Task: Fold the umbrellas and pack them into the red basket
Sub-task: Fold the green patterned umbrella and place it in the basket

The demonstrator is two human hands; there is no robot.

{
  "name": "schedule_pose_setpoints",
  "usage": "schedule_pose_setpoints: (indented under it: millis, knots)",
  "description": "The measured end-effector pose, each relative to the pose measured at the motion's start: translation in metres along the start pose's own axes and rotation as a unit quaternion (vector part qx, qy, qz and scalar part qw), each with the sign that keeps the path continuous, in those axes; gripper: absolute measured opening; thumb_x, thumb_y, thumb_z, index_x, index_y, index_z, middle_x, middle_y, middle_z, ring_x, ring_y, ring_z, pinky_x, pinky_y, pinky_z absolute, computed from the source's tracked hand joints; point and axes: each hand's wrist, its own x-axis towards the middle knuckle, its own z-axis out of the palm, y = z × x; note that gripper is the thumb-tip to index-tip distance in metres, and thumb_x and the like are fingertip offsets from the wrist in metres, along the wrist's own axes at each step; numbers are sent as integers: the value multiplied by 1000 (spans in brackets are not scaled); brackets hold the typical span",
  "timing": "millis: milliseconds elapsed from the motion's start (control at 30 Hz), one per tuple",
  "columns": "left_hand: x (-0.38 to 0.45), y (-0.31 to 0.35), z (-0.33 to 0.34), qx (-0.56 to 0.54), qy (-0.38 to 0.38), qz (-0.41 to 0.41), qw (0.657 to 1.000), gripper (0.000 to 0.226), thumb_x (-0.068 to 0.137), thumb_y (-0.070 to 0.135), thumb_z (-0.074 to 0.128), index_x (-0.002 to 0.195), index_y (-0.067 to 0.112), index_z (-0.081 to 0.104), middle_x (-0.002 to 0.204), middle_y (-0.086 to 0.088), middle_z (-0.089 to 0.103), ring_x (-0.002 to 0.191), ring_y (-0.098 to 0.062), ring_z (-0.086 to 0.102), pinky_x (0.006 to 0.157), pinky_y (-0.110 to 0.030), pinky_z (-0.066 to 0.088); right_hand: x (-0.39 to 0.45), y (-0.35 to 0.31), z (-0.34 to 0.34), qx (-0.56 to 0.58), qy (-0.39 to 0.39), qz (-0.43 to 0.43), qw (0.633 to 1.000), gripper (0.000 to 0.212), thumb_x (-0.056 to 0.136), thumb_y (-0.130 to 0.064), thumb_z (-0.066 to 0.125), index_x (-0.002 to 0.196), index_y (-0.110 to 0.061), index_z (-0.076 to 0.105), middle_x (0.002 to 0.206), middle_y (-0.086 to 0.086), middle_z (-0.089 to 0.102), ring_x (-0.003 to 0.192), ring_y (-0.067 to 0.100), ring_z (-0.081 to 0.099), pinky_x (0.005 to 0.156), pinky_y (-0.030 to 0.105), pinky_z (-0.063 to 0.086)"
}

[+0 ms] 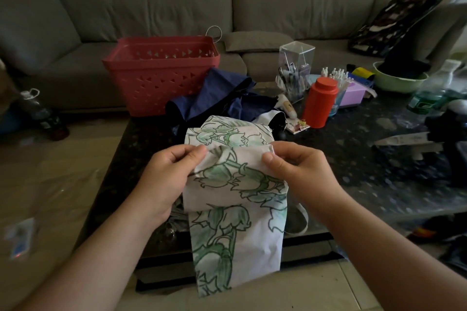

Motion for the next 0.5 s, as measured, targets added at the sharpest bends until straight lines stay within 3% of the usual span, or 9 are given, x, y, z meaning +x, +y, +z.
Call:
schedule_pose_setpoints:
  millis: [100,167,267,333,400,500]
  knots:
    - [-4,2,8,-82,74,5,994,13,95,23,74,88,16,82,93,-9,81,90,-24,76,73,-32,60,-1,-4,1,53,24,23,998,31,72,-28,85,88,-1,80,101,18,79,89,33,77,85,55,64]
    - [-11,1,11,-138,101,27,985,8,88,23,77,84,17,81,96,-11,80,91,-27,75,79,-37,60,-4,-9,-2,80,32,20,996,30,69,-21,83,84,4,77,102,17,79,79,25,77,71,41,64]
    - [-21,-2,4,-149,56,99,982,15,74,30,88,76,22,76,113,-12,74,106,-28,70,96,-44,57,-11,-13,-10,81,1,7,997,20,72,-16,80,77,2,73,99,19,78,63,13,72,53,21,55]
    - [-23,-1,-10,-74,-29,136,988,20,70,35,87,76,29,68,120,0,73,112,-19,69,93,-37,58,-13,-13,-14,52,-35,-15,998,12,72,-18,82,69,-9,75,97,23,77,71,18,74,58,23,57]
    - [-21,-3,-25,51,-91,160,982,44,68,29,95,85,37,55,115,-3,75,110,-17,71,90,-39,59,-14,-10,-16,36,-54,-34,997,14,70,-16,84,65,-13,71,94,23,77,78,23,74,66,28,60]
    - [-16,-2,-35,126,-77,162,976,54,67,24,92,94,49,52,90,-5,75,85,-15,71,84,-43,56,-11,-9,-19,22,-81,-47,995,26,65,-22,92,69,-21,66,87,22,75,77,25,70,71,33,59]
